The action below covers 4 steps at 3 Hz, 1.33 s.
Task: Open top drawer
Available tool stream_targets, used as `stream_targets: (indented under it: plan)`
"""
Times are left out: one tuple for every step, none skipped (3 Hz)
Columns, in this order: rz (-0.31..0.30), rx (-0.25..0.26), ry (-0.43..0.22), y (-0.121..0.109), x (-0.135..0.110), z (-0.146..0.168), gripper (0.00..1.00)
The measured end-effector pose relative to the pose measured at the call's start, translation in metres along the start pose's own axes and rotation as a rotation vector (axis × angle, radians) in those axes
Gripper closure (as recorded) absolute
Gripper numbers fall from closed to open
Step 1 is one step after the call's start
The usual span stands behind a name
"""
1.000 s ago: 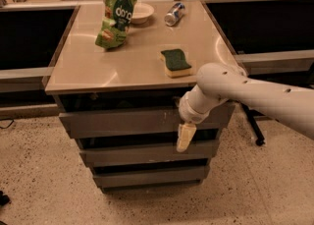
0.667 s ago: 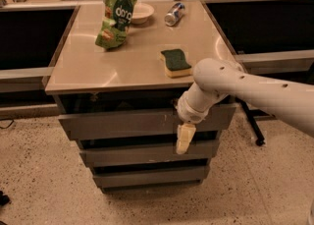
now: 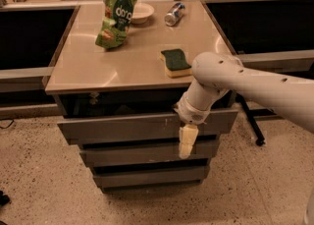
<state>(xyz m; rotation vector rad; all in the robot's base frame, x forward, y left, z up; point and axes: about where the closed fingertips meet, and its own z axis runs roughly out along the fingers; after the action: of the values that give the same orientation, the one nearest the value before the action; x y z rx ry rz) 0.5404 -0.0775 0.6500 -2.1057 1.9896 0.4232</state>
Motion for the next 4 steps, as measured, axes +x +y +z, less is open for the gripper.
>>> stream_targets:
  plan:
    - [0.012, -0.042, 0.01, 0.012, 0.0, -0.004, 0.0]
    - [0.016, -0.077, 0.013, 0.021, -0.002, -0.007, 0.0]
    - [0.016, -0.12, 0.001, 0.03, -0.006, -0.009, 0.0]
    - [0.009, -0.181, -0.025, 0.042, -0.01, -0.004, 0.0]
